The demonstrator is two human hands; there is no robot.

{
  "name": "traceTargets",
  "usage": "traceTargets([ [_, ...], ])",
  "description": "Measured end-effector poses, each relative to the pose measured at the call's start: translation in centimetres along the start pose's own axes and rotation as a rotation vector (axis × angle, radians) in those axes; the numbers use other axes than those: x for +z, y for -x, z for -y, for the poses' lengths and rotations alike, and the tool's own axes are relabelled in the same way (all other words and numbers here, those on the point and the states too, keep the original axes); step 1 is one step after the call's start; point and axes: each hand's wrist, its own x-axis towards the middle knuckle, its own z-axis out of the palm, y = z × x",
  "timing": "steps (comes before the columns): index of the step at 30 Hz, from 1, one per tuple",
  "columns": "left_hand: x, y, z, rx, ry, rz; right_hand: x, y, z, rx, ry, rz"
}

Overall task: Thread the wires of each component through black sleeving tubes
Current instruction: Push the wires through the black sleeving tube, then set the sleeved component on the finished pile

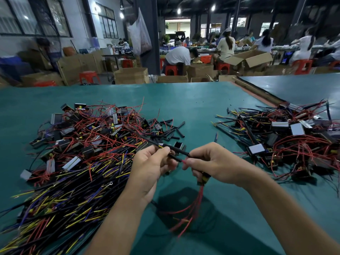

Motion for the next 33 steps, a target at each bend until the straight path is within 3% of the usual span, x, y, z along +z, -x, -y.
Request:
traceTargets([
  [3, 0.1, 0.0, -0.1, -0.042, 0.032, 0.012, -0.1, -0.3, 0.3, -0.018, -0.030, -0.173],
  [5, 0.1, 0.2, -0.2, -0.055, 0.023, 0.017, -1.2, -0.4, 0.5, -0.034, 0.004, -0.387],
  [8, 0.3, 0.4, -0.1, -0.060, -0.038, 0.019, -5.3, -0.4, 0.3, -0.003, 0.266, -0.683],
  [11, 0.4, 0.5, 0.1, -0.032, -0.146, 0.012, -9.7, -0.4, -0.7, 0.206, 0.698, -0.833],
  [14, 0.2, 0.5, 0.5, -0.010, -0.235, -0.005, -11.3, -0.2, -2.3, 0.447, 0.802, -0.960],
  [19, -0.3, -0.3, 1.6, -0.039, -0.364, -0.036, -9.6, -0.1, -3.4, 0.946, 0.862, -0.703],
  [21, -0.3, -0.7, 2.2, -0.055, -0.448, -0.039, -7.8, -0.2, -3.3, 0.832, 0.962, -0.745],
  [23, -0.4, -1.0, 2.9, -0.036, -0.573, -0.031, -5.2, -0.7, -2.8, 0.536, 1.010, -0.830],
  [25, -0.5, -1.1, 3.4, 0.004, -0.693, -0.026, -2.4, -2.4, -2.0, 0.327, 0.915, -0.726],
  [27, -0.8, -0.9, 3.5, 0.053, -0.783, -0.024, 0.3, -4.4, -1.7, 0.326, 0.837, -0.499],
  [29, -1.1, -0.7, 3.5, 0.098, -0.855, -0.036, 2.1, -5.5, -2.5, 0.405, 0.827, -0.377],
  [33, -1.7, -0.7, 3.6, 0.110, -0.895, -0.059, 3.5, -5.4, -5.0, 0.415, 0.873, -0.476],
])
